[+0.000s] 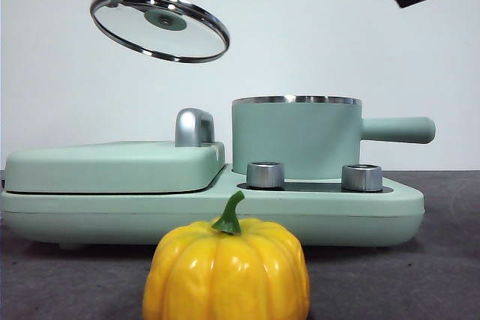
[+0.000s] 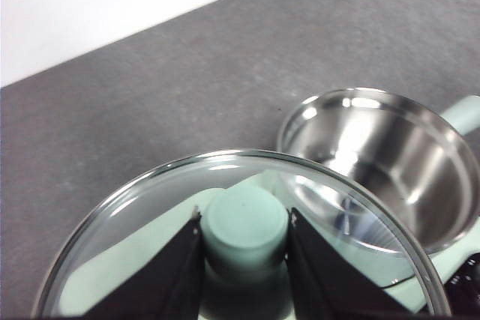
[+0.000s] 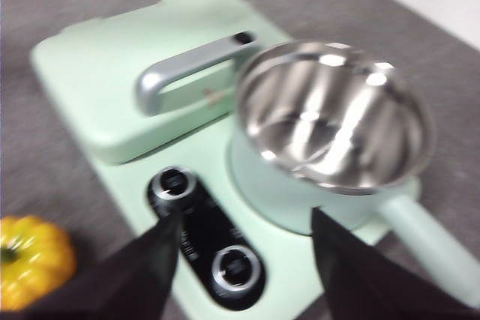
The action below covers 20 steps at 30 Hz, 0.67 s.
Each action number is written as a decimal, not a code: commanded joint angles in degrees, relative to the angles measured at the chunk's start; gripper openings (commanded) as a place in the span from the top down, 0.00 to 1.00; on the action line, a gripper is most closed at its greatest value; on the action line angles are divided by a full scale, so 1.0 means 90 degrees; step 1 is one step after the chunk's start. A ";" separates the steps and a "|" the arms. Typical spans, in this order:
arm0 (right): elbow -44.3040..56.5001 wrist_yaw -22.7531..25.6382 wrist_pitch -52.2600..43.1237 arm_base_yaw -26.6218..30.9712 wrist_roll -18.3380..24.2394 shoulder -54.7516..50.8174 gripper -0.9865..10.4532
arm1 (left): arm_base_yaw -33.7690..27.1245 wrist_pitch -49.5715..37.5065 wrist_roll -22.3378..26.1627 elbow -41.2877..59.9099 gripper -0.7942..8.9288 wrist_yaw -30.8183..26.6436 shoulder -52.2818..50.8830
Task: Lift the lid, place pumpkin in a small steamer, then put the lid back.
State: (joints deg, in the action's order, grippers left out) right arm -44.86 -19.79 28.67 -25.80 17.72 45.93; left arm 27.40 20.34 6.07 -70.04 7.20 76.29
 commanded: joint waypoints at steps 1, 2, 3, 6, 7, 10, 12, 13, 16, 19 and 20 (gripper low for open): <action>-0.0112 -0.0027 0.0056 -0.0330 0.0155 0.0141 0.62 | -0.0121 -0.0199 0.0131 -0.0158 0.91 0.0007 -0.0073; -0.0112 -0.0029 0.0087 -0.0498 0.0155 0.0180 0.62 | -0.0202 -0.0189 0.0163 -0.0155 0.91 0.0007 -0.0087; -0.0112 -0.0036 0.0087 -0.0641 0.0155 0.0231 0.62 | -0.0265 -0.0168 0.0202 -0.0155 0.91 0.0007 -0.0109; -0.0112 -0.0032 0.0112 -0.1156 0.0209 0.0410 0.62 | -0.0461 -0.0112 0.0282 -0.0153 0.91 0.0010 -0.0151; -0.0112 -0.0019 0.0119 -0.1350 0.0274 0.0493 0.62 | -0.0537 -0.0090 0.0301 -0.0153 0.91 0.0017 -0.0155; -0.0112 0.0044 0.0168 -0.1885 0.0471 0.0784 0.60 | -0.0758 -0.0041 0.0401 -0.0153 0.91 0.0066 -0.0194; -0.0112 0.0085 0.0204 -0.2217 0.0568 0.1018 0.58 | -0.0886 -0.0068 0.0466 -0.0153 0.91 0.0163 -0.0216; -0.0112 0.0131 0.0219 -0.2368 0.0622 0.1132 0.57 | -0.0950 -0.0078 0.0493 -0.0153 0.91 0.0226 -0.0226; -0.0112 0.0355 0.0216 -0.2810 0.0848 0.1552 0.57 | -0.1127 -0.0114 0.0491 -0.0153 0.91 0.0342 -0.0226; -0.0112 0.0420 0.0160 -0.3121 0.1025 0.1945 0.57 | -0.1248 -0.0151 0.0493 -0.0153 0.91 0.0374 -0.0226; -0.0112 0.0420 0.0141 -0.3213 0.1066 0.2098 0.57 | -0.1287 -0.0204 0.0495 -0.0153 0.91 0.0374 -0.0226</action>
State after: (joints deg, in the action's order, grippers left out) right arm -44.86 -16.25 30.52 -53.78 25.65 63.68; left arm 15.81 20.75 9.69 -70.04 10.26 74.61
